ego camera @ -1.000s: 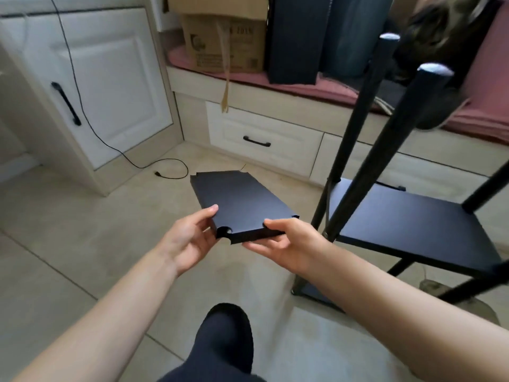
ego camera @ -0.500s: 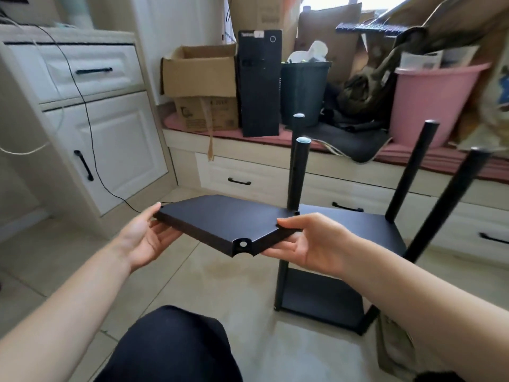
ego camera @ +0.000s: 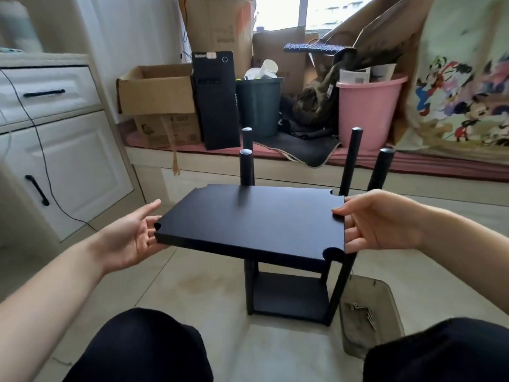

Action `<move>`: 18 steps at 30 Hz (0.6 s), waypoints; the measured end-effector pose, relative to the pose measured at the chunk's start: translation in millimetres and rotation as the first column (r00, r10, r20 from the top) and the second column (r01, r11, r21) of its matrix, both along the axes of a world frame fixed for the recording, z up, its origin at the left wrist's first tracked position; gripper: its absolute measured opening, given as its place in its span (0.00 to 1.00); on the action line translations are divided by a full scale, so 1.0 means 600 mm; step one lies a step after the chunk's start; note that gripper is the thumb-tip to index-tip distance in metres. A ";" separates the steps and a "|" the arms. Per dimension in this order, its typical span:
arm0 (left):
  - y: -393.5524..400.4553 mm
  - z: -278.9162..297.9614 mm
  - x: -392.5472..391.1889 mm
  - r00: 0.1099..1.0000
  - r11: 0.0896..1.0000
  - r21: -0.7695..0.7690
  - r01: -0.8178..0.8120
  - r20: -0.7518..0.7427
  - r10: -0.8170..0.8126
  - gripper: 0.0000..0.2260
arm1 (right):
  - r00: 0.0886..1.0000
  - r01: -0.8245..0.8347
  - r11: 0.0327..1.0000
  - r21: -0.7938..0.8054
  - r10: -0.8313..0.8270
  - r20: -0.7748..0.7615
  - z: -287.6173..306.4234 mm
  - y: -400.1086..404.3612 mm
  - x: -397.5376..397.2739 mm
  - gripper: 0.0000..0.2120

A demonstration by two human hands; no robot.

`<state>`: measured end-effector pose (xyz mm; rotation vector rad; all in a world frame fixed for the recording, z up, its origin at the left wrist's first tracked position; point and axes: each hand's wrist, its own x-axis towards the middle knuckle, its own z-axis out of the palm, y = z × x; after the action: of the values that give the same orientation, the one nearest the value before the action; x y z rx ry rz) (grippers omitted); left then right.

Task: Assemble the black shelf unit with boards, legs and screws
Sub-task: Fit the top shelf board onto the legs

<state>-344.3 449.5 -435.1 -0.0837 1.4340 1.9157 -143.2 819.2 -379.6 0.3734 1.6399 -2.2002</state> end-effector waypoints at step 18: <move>0.138 0.157 0.050 0.937 0.994 -0.097 -0.052 -0.349 0.015 0.22 | 0.969 0.246 0.933 0.262 -0.232 -0.086 0.121 0.118 0.009 0.27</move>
<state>-314.0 532.4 -341.2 0.1935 1.7766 1.9502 -138.0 890.0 -306.7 0.6239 2.0292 -2.1695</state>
